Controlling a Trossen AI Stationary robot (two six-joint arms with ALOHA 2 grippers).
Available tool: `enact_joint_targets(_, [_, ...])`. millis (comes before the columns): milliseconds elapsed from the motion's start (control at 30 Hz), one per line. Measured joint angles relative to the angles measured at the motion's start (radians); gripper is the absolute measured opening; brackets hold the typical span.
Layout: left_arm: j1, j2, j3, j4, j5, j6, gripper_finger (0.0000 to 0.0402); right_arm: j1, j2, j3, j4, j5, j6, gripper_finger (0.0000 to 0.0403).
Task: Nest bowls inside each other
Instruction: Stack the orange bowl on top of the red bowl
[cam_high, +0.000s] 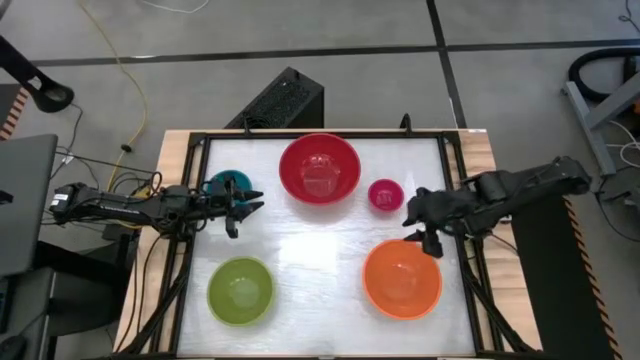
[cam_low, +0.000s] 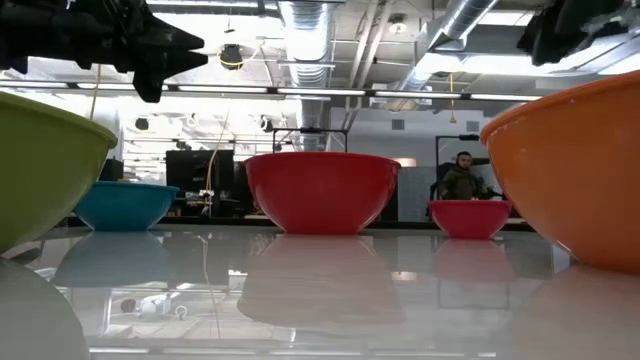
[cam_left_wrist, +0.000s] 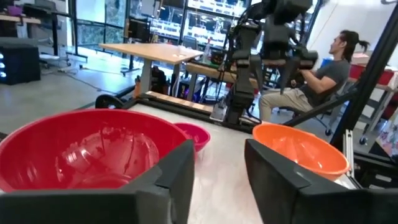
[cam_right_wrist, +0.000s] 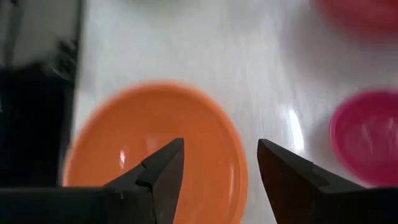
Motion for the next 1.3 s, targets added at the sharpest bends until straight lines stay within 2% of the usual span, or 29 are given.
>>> enact_joint_targets(167, [0.000, 0.000, 0.000, 0.002, 0.002, 0.014, 0.0104, 0.027, 0.150, 0.074, -0.141, -0.001, 0.024, 0.0225])
enact_joint_targets(300, [0.000, 0.000, 0.000, 0.002, 0.002, 0.026, 0.0108, 0.025, 0.264, 0.117, -0.273, -0.002, 0.026, 0.0225])
enact_joint_targets(433, [0.000, 0.000, 0.000, 0.002, 0.006, 0.026, 0.0118, 0.009, 0.351, 0.119, -0.338, -0.035, 0.100, 0.0225])
enact_joint_targets(533, [0.000, 0.000, 0.000, -0.003, 0.010, 0.026, 0.0124, -0.012, 0.385, 0.101, -0.320, -0.085, 0.098, 0.0225])
enact_joint_targets(767, [0.000, 0.000, 0.000, -0.011, 0.010, 0.030, 0.0133, -0.029, 0.402, 0.047, -0.309, -0.030, 0.073, 0.0225])
enact_joint_targets(1067, [0.000, 0.000, 0.000, -0.011, 0.010, 0.030, 0.0133, -0.032, 0.399, -0.086, -0.124, -0.055, 0.072, 0.0221])
enact_joint_targets(1167, [0.000, 0.000, 0.000, -0.011, 0.010, 0.029, 0.0133, -0.032, 0.399, -0.104, -0.067, -0.057, 0.070, 0.0200])
enact_joint_targets(1300, [0.000, 0.000, 0.000, -0.011, 0.010, 0.028, 0.0133, -0.039, 0.399, -0.104, -0.053, -0.062, 0.051, 0.0127])
